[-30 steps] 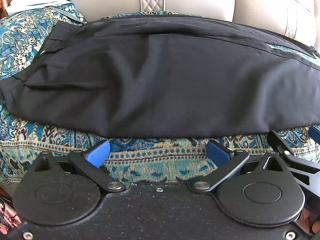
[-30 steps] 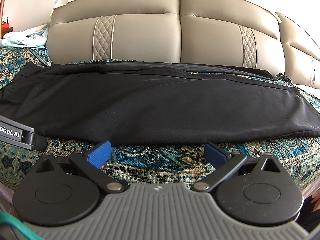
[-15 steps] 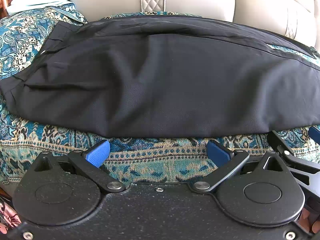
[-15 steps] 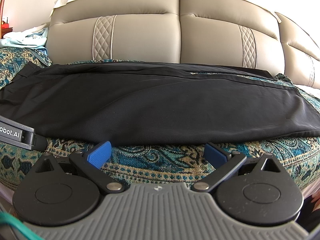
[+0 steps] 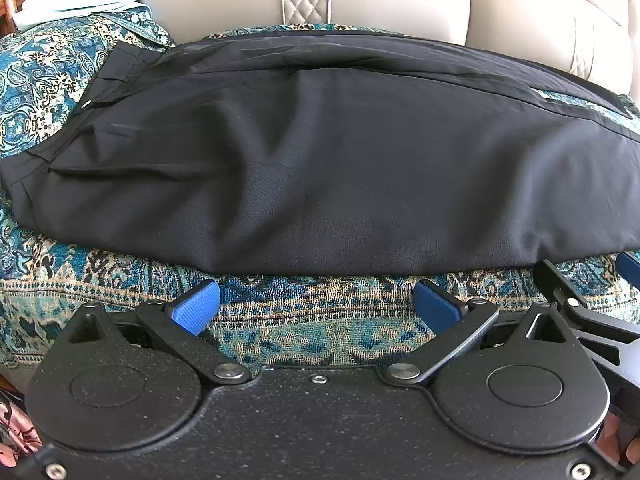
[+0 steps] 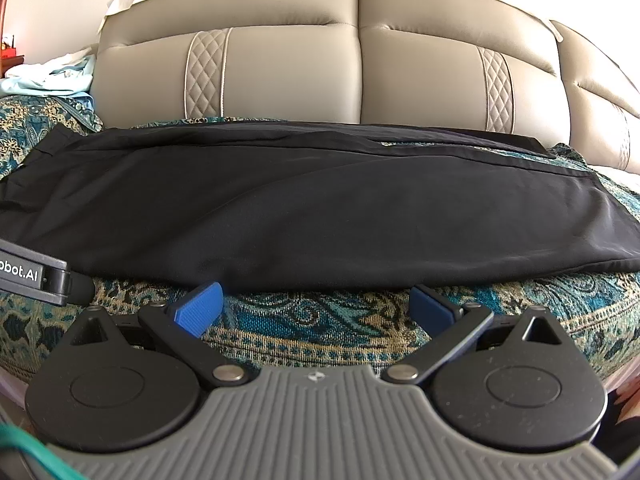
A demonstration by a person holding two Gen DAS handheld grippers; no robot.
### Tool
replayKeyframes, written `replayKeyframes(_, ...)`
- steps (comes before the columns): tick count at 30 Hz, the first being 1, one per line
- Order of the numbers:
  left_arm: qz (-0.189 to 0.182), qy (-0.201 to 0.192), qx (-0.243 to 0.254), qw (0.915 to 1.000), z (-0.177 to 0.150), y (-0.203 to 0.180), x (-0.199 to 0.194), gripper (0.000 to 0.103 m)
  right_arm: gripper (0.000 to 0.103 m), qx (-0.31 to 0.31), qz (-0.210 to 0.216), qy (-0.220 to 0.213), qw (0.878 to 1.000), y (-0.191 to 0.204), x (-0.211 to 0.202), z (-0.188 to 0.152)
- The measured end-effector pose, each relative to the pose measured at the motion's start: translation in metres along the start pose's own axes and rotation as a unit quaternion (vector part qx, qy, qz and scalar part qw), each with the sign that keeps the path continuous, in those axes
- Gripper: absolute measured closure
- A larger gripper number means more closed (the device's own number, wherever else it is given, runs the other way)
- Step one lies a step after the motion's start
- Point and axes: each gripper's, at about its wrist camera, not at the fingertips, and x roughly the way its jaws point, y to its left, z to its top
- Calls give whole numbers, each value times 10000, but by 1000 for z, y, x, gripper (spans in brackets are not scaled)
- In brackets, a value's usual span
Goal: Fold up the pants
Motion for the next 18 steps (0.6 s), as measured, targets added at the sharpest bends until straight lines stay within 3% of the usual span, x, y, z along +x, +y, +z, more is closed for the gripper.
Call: replayKeyframes(18, -29, -37, 10, 10000, -1, 0, -2, 0, 0, -109, 188, 683, 9974, -7, 9, 22)
